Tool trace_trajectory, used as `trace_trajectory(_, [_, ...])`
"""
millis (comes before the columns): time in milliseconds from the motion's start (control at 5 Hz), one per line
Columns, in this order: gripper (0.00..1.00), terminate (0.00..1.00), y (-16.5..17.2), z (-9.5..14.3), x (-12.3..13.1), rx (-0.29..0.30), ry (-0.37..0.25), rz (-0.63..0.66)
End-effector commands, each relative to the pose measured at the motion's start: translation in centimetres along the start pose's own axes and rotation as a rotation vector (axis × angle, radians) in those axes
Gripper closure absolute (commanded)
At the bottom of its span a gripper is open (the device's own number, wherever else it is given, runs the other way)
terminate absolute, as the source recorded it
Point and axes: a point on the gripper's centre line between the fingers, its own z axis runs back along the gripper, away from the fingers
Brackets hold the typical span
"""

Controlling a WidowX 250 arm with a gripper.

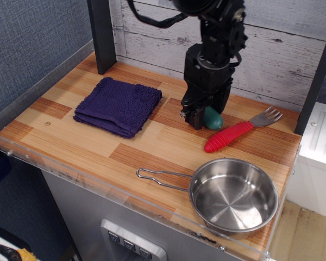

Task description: Put the pickle on the other side of the purple rag, in the corner.

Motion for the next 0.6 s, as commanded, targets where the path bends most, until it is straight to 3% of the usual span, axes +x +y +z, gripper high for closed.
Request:
trace_trajectory(0, [1.0,0.0,-0.7,1.7,0.9,-0.078,-0.009,-0.031])
trace_trajectory(400, [1.0,0.0,-1.8,4.5,1.0,-0.148,0.01,-0.118])
